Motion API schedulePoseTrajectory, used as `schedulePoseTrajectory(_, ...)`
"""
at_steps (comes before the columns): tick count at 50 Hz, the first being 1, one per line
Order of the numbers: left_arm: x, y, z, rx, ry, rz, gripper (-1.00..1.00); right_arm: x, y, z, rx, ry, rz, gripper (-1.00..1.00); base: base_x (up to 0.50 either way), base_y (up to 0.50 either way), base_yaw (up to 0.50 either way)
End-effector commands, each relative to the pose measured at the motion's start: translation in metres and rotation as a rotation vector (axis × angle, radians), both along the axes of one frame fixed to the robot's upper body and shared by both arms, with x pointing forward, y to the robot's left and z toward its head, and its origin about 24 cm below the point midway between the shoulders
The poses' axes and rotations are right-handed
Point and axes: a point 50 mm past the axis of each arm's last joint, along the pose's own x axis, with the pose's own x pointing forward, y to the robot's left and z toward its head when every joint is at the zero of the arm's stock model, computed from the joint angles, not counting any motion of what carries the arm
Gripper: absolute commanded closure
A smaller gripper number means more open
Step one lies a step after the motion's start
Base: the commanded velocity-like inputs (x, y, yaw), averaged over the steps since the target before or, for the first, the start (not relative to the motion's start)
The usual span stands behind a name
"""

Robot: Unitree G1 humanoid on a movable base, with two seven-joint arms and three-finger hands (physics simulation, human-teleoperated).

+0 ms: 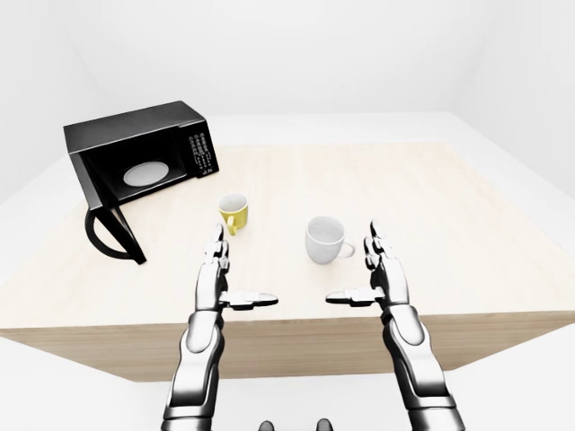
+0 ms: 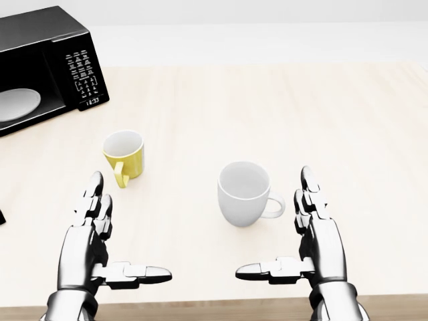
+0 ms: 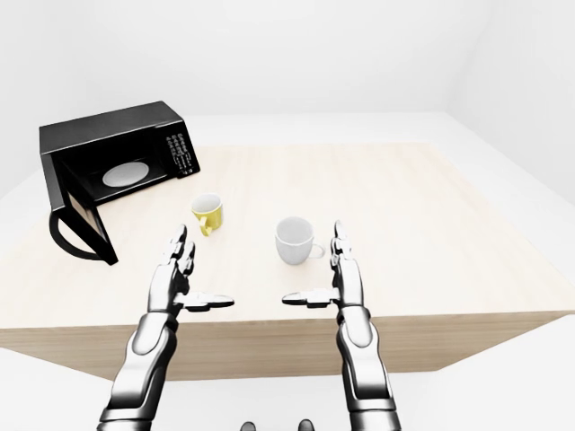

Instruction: Close the microwave.

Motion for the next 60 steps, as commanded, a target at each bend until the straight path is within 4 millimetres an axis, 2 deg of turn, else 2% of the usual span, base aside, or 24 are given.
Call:
schedulePoseTrajectory(1,0.000,0.007,0.000,0.000,-0.001,0.002,-1.00,-0.001,-0.007,0.001,0.001,-0.001,-0.001,-1.00,0.00,0.00,0.00)
schedulePoseTrajectory(24,-0.001,0.006,-0.001,0.002,-0.001,-0.002,-1.00,-0.001,-0.007,0.001,-0.001,-0.001,0.000,-1.00,0.00,0.00,0.00)
schedulePoseTrajectory(29,-0.007,0.006,0.007,0.008,-0.021,-0.004,-1.00,-0.003,-0.007,0.004,-0.018,-0.016,-0.010,-1.00,0.00,0.00,0.00)
schedulePoseTrajectory(34,-0.015,0.010,0.019,0.044,-0.071,0.040,-1.00,-0.012,-0.009,0.018,-0.025,-0.049,-0.023,-1.00,0.00,0.00,0.00)
schedulePoseTrajectory(39,-0.037,0.013,0.043,0.075,-0.153,0.072,-1.00,-0.024,-0.008,0.034,-0.042,-0.093,-0.025,-1.00,0.00,0.00,0.00)
schedulePoseTrajectory(43,-0.054,0.013,0.058,0.080,-0.200,0.074,-1.00,-0.040,-0.007,0.055,-0.051,-0.182,-0.021,-1.00,0.00,0.00,0.00)
schedulePoseTrajectory(48,-0.070,0.015,0.073,0.066,-0.242,0.069,-1.00,-0.051,-0.008,0.069,-0.060,-0.237,-0.030,-1.00,0.00,0.00,0.00)
schedulePoseTrajectory(56,-0.085,0.018,0.083,0.062,-0.286,0.080,-1.00,-0.073,-0.004,0.091,-0.069,-0.322,-0.017,-1.00,0.00,0.00,0.00)
schedulePoseTrajectory(60,-0.089,0.020,0.088,0.058,-0.297,0.081,-1.00,-0.079,-0.001,0.094,-0.076,-0.331,-0.011,-1.00,0.00,0.00,0.00)
